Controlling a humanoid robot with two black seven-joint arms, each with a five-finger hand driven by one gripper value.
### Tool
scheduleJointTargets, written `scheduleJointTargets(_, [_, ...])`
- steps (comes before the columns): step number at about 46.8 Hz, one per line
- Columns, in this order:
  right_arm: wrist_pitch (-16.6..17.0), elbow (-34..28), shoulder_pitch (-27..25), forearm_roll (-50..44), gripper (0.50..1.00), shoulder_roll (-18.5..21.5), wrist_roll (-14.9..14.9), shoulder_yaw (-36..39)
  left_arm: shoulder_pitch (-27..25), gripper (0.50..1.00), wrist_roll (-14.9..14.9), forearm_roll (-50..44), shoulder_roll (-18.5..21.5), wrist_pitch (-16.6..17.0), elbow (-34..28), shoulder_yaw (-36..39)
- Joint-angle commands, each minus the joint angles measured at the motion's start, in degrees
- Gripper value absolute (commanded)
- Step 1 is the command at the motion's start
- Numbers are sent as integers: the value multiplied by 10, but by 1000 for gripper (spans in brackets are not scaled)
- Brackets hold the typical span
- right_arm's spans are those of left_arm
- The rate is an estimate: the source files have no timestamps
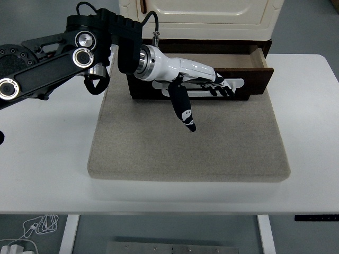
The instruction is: Open the drawer under the combination cabinet
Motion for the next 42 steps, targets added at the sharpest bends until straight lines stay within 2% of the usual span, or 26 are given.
scheduleJointTargets(1, [0, 0, 0, 0, 928, 0, 0, 0, 0, 1000, 1, -3, 2, 0, 0, 0])
scheduleJointTargets(42, [0, 0, 0, -1, 928, 0, 0, 0, 0, 1000, 3, -34, 11, -12, -13, -1])
